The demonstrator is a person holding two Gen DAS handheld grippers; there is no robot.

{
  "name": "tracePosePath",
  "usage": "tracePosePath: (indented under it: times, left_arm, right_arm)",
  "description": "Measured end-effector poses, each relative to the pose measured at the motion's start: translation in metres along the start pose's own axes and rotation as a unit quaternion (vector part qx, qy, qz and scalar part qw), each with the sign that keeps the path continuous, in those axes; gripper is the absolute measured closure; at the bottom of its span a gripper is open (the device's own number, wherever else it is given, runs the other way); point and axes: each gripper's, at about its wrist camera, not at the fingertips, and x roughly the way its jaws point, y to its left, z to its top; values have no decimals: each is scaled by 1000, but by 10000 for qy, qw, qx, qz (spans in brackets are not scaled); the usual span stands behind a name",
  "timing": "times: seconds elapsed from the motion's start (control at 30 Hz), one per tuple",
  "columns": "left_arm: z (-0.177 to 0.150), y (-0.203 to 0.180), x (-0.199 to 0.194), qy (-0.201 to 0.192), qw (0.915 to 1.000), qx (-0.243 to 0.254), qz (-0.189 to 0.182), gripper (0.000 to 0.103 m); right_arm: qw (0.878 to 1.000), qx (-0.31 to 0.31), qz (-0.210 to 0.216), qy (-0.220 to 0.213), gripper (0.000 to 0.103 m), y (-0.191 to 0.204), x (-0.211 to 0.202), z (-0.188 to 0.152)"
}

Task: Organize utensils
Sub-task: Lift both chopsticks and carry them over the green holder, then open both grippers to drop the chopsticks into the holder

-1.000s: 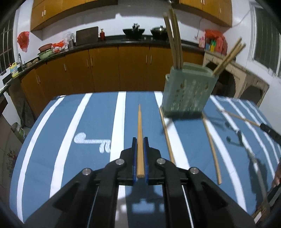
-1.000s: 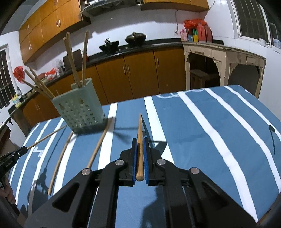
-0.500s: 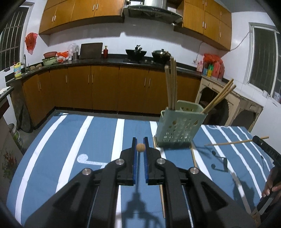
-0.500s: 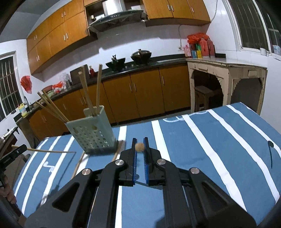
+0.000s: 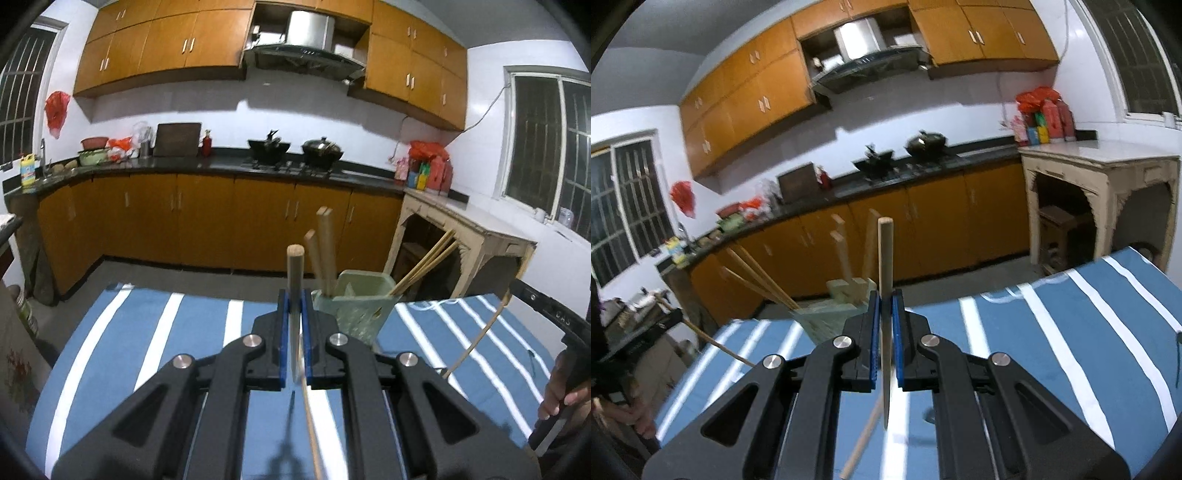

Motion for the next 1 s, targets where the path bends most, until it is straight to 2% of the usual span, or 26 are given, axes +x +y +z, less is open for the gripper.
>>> tracePosePath:
  times: [0.13, 0.3, 0.4, 0.53, 0.77, 1.0]
  left_arm:
    - [18, -15, -5, -197, 9997, 110, -105, 95]
    - [46, -37, -9, -413, 9982, 123, -423, 95]
    - [63, -49, -12, -613, 9968, 166, -491, 95]
    - [81, -59, -1, -740, 9960, 220, -443, 95]
    - [95, -64, 36, -692, 9972, 190, -225, 95]
    - [83, -55, 71, -378, 9992, 58, -123, 95]
  right_arm:
    - [9992, -133, 258, -292, 95, 20, -5, 23]
    - [9952, -291, 497, -791, 95, 45, -11, 54]
    - [9918, -419, 447, -1123, 95, 55, -8, 69]
    - [9904, -286, 322, -1314, 95, 55, 12, 81]
    - [9894, -183, -47, -1439, 95, 51, 49, 84]
    - [9934, -329, -221, -1077, 96, 46, 83, 61]
